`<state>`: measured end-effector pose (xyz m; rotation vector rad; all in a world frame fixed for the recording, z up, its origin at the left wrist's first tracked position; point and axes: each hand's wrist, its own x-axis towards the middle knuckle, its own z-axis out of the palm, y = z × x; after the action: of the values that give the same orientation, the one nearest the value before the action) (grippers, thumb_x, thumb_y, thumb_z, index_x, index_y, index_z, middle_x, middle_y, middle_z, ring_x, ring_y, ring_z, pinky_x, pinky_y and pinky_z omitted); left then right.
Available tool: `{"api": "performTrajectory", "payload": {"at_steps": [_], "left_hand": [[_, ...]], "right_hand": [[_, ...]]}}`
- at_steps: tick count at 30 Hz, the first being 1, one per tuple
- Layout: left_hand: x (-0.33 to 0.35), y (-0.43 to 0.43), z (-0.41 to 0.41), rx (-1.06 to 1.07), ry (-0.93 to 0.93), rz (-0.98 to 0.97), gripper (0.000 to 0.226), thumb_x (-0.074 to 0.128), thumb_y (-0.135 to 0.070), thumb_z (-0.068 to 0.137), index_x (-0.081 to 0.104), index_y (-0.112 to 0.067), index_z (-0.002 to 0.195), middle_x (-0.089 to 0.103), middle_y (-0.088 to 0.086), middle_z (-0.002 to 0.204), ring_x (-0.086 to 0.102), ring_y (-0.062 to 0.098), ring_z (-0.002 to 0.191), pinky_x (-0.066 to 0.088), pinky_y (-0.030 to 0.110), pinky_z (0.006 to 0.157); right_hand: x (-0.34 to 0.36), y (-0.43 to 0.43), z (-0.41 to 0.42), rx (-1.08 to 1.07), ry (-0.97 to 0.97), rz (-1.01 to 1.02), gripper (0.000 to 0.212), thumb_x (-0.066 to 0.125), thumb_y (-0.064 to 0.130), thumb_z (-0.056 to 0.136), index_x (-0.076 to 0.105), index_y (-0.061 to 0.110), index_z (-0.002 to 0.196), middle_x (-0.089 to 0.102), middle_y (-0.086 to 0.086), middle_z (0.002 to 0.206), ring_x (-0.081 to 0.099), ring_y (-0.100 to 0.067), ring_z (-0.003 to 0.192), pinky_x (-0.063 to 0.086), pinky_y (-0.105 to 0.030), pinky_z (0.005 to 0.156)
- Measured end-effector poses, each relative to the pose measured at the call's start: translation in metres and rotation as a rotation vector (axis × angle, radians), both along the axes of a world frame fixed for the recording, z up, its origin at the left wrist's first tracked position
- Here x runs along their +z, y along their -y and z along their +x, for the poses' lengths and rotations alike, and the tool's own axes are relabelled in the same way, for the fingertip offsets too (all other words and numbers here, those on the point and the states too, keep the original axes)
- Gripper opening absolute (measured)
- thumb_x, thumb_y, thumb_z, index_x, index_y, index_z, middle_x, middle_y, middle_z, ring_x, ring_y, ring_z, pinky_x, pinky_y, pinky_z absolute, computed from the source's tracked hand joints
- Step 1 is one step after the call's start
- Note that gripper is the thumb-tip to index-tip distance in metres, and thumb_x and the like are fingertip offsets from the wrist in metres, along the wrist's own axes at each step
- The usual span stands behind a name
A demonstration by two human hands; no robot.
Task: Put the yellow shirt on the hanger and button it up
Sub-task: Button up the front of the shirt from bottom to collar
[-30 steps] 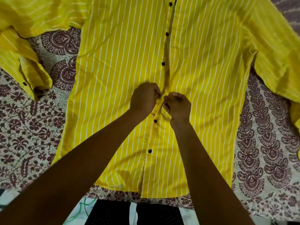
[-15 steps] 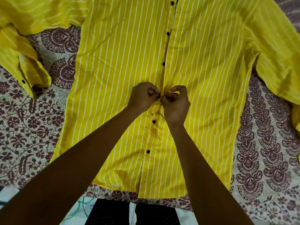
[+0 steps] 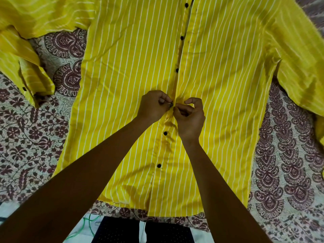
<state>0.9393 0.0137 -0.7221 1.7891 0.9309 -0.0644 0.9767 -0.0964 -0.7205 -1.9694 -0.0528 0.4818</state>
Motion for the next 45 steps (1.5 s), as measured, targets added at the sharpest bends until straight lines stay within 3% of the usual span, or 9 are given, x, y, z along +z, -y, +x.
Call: {"api": "performTrajectory", "payload": {"at_steps": [7,12,18,24,28,32,35,39,45], "left_hand": [[0.004,0.007,-0.002,-0.002,0.024,0.080,0.010,0.067,-0.004,0.078,0.072,-0.001,0.086,0.072,0.015,0.087,0.066,0.022,0.083,0.045,0.018,0.068],[0.003,0.010,0.000,0.082,-0.021,0.096,0.019,0.072,-0.023,0.078,0.072,-0.005,0.084,0.067,0.004,0.075,0.058,0.010,0.067,0.035,0.004,0.050],[-0.006,0.010,-0.003,0.184,0.000,0.042,0.012,0.071,-0.013,0.079,0.066,-0.002,0.081,0.070,0.017,0.080,0.067,0.031,0.074,0.055,0.039,0.071],[-0.011,0.013,-0.007,0.181,0.094,0.051,0.012,0.067,-0.003,0.080,0.062,0.003,0.089,0.069,0.020,0.083,0.066,0.029,0.077,0.052,0.027,0.070],[-0.016,0.012,-0.013,0.076,0.154,0.127,0.015,0.063,-0.001,0.082,0.055,0.005,0.094,0.064,0.009,0.080,0.063,0.021,0.077,0.045,0.015,0.065],[-0.013,0.012,-0.014,-0.038,0.163,0.209,0.017,0.062,0.000,0.082,0.050,0.003,0.093,0.054,-0.003,0.075,0.062,0.019,0.070,0.045,0.017,0.060],[-0.006,0.013,-0.012,-0.113,0.087,0.372,0.026,0.067,-0.006,0.077,0.050,-0.005,0.096,0.061,0.004,0.078,0.062,0.026,0.075,0.049,0.037,0.063],[-0.012,0.001,-0.020,-0.242,0.056,0.710,0.025,0.057,-0.025,0.081,0.059,-0.013,0.103,0.062,0.010,0.095,0.056,0.033,0.089,0.047,0.039,0.071],[-0.003,-0.013,0.004,0.170,0.238,0.328,0.029,0.038,-0.019,0.089,0.057,-0.008,0.107,0.068,0.007,0.091,0.065,0.019,0.081,0.047,0.028,0.072]], "right_hand": [[-0.006,0.007,0.005,-0.051,-0.126,0.056,0.045,0.074,0.001,0.072,0.040,0.028,0.084,0.072,-0.006,0.078,0.070,-0.019,0.074,0.052,-0.036,0.075],[-0.003,-0.005,0.007,-0.024,-0.032,-0.043,0.048,0.078,0.006,0.068,0.037,0.029,0.077,0.070,-0.004,0.069,0.063,-0.001,0.060,0.046,-0.016,0.061],[-0.003,-0.005,0.010,0.052,-0.036,-0.051,0.049,0.080,0.005,0.067,0.038,0.030,0.076,0.068,0.000,0.068,0.068,-0.013,0.069,0.050,-0.028,0.068],[-0.002,-0.008,0.018,0.057,-0.065,-0.116,0.047,0.074,0.002,0.067,0.036,0.028,0.070,0.055,0.006,0.057,0.054,-0.003,0.052,0.042,-0.025,0.059],[-0.005,-0.014,0.018,-0.156,-0.335,-0.055,0.043,0.071,-0.004,0.067,0.036,0.020,0.060,0.052,-0.008,0.056,0.058,-0.025,0.053,0.046,-0.038,0.057],[0.002,-0.016,0.019,-0.352,-0.681,0.153,0.036,0.067,-0.007,0.074,0.041,0.014,0.061,0.055,-0.004,0.042,0.052,-0.012,0.035,0.041,-0.022,0.042],[-0.002,-0.011,0.019,-0.181,-0.341,-0.116,0.031,0.074,0.005,0.067,0.046,0.018,0.068,0.061,-0.004,0.064,0.059,-0.018,0.057,0.043,-0.028,0.057],[0.005,-0.002,0.027,0.100,0.027,-0.322,0.010,0.069,0.012,0.075,0.061,0.014,0.080,0.065,0.002,0.073,0.063,-0.019,0.072,0.041,-0.027,0.064],[0.008,-0.039,0.047,0.078,0.164,-0.187,0.011,0.067,0.010,0.077,0.064,0.008,0.087,0.068,-0.004,0.080,0.065,-0.021,0.077,0.047,-0.033,0.072]]}}
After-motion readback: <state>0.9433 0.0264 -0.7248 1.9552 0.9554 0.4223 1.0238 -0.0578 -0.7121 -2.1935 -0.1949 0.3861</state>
